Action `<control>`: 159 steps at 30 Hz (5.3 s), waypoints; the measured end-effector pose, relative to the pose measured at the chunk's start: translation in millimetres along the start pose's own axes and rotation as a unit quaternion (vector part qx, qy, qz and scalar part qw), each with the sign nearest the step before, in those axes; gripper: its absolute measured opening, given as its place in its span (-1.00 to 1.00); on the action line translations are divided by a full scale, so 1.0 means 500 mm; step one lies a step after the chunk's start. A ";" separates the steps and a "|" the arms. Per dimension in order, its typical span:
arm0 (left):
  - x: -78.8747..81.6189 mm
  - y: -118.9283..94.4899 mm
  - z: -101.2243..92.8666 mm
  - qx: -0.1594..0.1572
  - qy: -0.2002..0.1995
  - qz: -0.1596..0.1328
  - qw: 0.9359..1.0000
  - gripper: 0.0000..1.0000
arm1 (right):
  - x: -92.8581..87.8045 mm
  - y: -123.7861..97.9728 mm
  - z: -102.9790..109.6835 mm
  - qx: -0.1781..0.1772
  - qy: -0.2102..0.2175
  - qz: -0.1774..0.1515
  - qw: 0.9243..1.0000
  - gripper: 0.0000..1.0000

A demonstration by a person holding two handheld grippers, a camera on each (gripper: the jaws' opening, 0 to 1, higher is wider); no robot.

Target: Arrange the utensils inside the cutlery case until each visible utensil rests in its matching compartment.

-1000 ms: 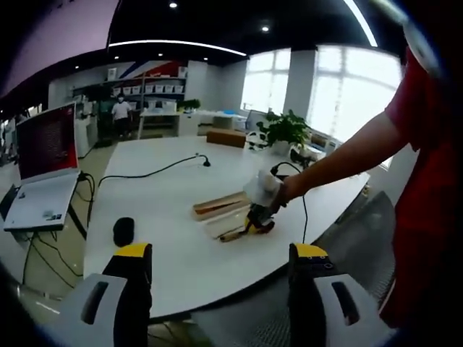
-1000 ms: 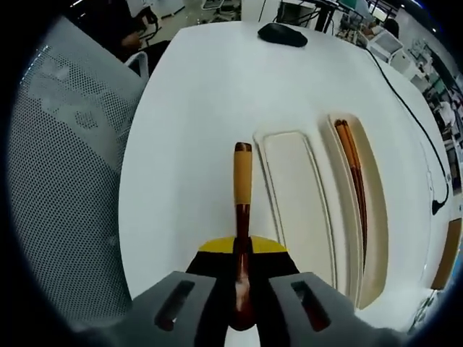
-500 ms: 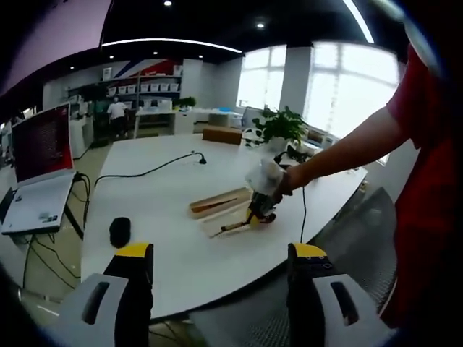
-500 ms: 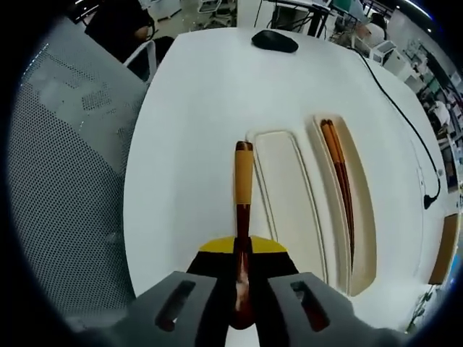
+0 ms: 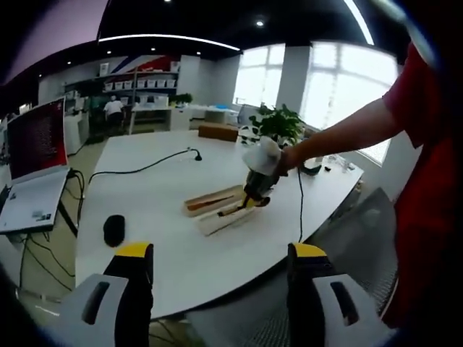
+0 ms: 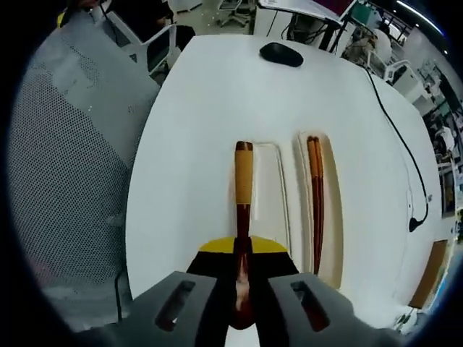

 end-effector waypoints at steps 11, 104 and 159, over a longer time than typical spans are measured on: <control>0.002 0.032 -0.010 -0.014 -0.005 0.004 1.000 0.55 | -0.008 -0.096 -0.071 -0.016 -0.006 -0.022 1.000 -0.98; 0.033 0.040 0.035 0.043 -0.002 0.030 0.999 0.51 | 0.028 0.096 -0.193 -0.007 -0.081 -0.009 0.997 -0.91; 0.175 0.229 0.047 -0.075 0.165 -0.007 0.983 0.48 | -0.147 -0.273 -0.058 -0.180 0.239 -0.177 0.937 -0.48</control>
Point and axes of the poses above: the point that each gripper's makers call its tool centre point, and the gripper's own axes: y roughly forward along the fingers, z roughly to its left, x roughly out of its top, the point moved 5 cm from there along -y, roughly backward along the fingers, and after that the axes turned 7 degrees about z, right-handed, at the moved point
